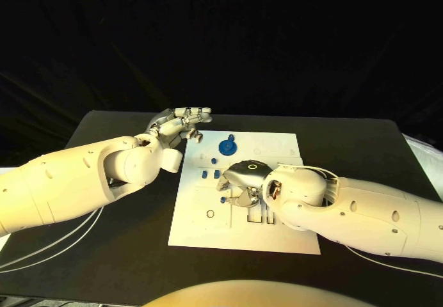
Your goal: Assemble the parts on the task board
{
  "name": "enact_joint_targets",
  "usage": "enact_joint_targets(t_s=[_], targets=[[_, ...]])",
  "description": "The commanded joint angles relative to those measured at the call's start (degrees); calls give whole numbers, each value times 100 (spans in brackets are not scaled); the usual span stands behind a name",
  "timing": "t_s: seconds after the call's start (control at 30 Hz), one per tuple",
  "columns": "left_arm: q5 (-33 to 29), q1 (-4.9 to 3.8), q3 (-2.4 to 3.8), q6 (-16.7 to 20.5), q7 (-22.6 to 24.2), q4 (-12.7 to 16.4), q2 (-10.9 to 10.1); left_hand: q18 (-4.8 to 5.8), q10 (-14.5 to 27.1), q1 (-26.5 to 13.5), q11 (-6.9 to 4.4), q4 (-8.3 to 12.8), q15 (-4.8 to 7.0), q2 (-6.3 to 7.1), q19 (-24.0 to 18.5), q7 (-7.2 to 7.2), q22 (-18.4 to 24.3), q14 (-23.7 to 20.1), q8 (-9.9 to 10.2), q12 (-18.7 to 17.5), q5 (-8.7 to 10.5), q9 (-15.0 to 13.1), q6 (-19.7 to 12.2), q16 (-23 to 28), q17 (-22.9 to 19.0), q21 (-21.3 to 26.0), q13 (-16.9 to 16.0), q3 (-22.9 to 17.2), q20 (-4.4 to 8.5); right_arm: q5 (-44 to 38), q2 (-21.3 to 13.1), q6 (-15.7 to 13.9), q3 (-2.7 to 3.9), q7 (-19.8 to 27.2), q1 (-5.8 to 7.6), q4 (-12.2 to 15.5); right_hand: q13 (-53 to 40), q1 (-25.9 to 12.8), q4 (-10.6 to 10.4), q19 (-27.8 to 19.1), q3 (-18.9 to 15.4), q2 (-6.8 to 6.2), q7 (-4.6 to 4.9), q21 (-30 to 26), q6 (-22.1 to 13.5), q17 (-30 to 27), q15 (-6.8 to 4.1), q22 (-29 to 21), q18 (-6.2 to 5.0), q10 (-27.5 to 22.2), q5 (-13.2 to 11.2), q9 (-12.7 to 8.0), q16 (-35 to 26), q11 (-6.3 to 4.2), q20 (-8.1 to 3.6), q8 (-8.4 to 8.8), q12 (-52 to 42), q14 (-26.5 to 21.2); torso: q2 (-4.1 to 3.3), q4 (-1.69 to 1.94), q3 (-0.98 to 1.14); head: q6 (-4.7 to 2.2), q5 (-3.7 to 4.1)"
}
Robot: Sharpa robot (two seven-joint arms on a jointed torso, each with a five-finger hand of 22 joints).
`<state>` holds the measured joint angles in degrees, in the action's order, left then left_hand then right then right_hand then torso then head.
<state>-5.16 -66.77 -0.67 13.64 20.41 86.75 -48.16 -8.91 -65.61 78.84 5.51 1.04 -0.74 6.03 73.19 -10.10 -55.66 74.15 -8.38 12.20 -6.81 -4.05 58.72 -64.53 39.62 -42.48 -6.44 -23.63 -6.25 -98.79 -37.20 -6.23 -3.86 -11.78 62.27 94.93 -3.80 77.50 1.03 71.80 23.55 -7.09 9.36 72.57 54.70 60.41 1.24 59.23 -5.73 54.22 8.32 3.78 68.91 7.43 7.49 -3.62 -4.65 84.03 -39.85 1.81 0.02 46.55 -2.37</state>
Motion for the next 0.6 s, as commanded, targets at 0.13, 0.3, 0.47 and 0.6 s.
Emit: enact_joint_targets(t_s=[0.13,0.3,0.47,0.6], targets=[[-23,-1,3,-137,-11,-4,-4,-31,44,9,5,17,9,-14,-56,5,12,-42,-20,12,-21,10,-38,-18,-11,39,-9,21,-6,140,-457,-681,72,40,51,441,-17,55,-1,-9,-94,14,39,-10,153,-6,27,12,-90,235,42,31,-18,-73,-2,-51,-219,67,0,-5,4,-27,17],[-23,-1,3,-141,-17,-3,-13,-31,44,9,5,17,9,-14,-56,5,12,-42,-20,12,-21,10,-38,-18,-11,39,-9,21,-6,254,-910,-645,135,-89,244,739,-12,48,-9,-1,-122,15,14,-10,233,-24,13,14,-89,308,42,40,-26,-94,-14,-67,-288,66,3,-13,-1,-57,57],[-23,-1,3,-149,-18,-1,-14,-31,44,9,5,17,9,-14,-56,5,12,-42,-20,12,-21,10,-38,-18,-11,39,-9,21,-6,261,-1227,-433,162,-237,471,759,15,42,-8,-13,-202,-36,-53,-32,253,-64,6,-11,-92,224,-43,31,-54,-102,-24,-42,-270,57,4,-19,3,-101,104],[-23,-1,2,-166,-20,0,-4,-30,48,14,4,20,8,-17,-55,6,10,-46,-22,17,-21,10,-39,-17,-18,37,-11,21,-7,202,-1347,-228,169,-289,557,625,18,49,-8,-25,-307,-79,-136,-53,241,-90,16,-35,-94,136,-87,20,-71,-87,-19,-15,-251,53,4,-12,5,-127,135]])
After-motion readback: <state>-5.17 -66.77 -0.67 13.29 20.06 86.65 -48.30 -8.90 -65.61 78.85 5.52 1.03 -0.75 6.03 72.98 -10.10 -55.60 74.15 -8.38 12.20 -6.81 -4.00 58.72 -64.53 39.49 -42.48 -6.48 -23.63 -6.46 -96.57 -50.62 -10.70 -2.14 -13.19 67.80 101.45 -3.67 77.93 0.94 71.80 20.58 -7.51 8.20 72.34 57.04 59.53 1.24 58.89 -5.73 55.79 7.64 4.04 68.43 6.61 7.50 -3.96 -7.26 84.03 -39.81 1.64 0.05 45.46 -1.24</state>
